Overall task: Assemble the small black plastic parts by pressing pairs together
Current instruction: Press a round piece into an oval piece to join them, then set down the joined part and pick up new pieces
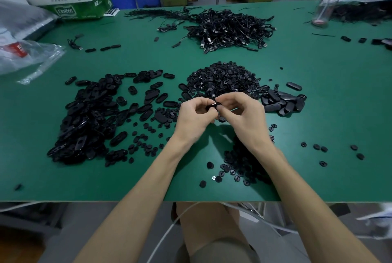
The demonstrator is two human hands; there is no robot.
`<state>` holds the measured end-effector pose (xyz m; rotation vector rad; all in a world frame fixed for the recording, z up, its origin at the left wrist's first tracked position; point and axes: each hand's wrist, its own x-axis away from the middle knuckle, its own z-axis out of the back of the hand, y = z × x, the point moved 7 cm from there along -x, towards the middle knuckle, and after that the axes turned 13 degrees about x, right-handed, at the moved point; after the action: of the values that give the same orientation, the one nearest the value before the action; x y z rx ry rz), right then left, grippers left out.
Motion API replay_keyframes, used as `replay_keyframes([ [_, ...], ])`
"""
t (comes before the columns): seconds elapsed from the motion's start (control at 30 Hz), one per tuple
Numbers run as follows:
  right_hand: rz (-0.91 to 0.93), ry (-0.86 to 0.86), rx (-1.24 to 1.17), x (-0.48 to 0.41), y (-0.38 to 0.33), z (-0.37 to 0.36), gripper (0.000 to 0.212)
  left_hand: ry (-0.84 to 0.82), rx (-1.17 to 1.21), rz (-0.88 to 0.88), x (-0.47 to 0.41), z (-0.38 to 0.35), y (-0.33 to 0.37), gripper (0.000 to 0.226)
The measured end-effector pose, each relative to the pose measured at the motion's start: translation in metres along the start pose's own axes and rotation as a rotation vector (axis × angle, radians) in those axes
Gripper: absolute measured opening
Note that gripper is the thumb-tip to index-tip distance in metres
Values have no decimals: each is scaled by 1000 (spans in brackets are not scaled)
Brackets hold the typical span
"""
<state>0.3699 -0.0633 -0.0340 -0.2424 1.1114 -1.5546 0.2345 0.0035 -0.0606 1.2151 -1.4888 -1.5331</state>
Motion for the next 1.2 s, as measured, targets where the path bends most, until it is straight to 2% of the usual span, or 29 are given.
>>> replay_keyframes([
  [0.2, 30, 9, 5, 1, -2, 0, 25, -11, -8, -7, -1, 1, 0, 11],
  [0.43, 23, 43, 1, 0, -1, 5, 21, -32, 68, -29, 0, 2, 4, 16],
  [0.73, -51, 58, -9, 0, 0, 5, 30, 13, 20, -68, -1, 4, 5, 16],
  [0.83, -118, 139, 17, -3, 8, 13, 29, 63, -109, -151, -1, 5, 17, 21],
  [0.97, -355, 271, 16, -3, 37, 28, 45, 218, -363, -184, -16, 38, 40, 38],
  [1.07, -459, 284, -13, -1, 51, 28, 58, 306, -787, -69, -38, 87, 47, 48],
  [1.13, -506, 277, -46, -1, 56, 27, 63, 335, -1095, 35, -48, 124, 46, 40],
  [1.2, -538, 264, -72, -2, 59, 26, 66, 306, -1286, 166, -49, 151, 41, 22],
])
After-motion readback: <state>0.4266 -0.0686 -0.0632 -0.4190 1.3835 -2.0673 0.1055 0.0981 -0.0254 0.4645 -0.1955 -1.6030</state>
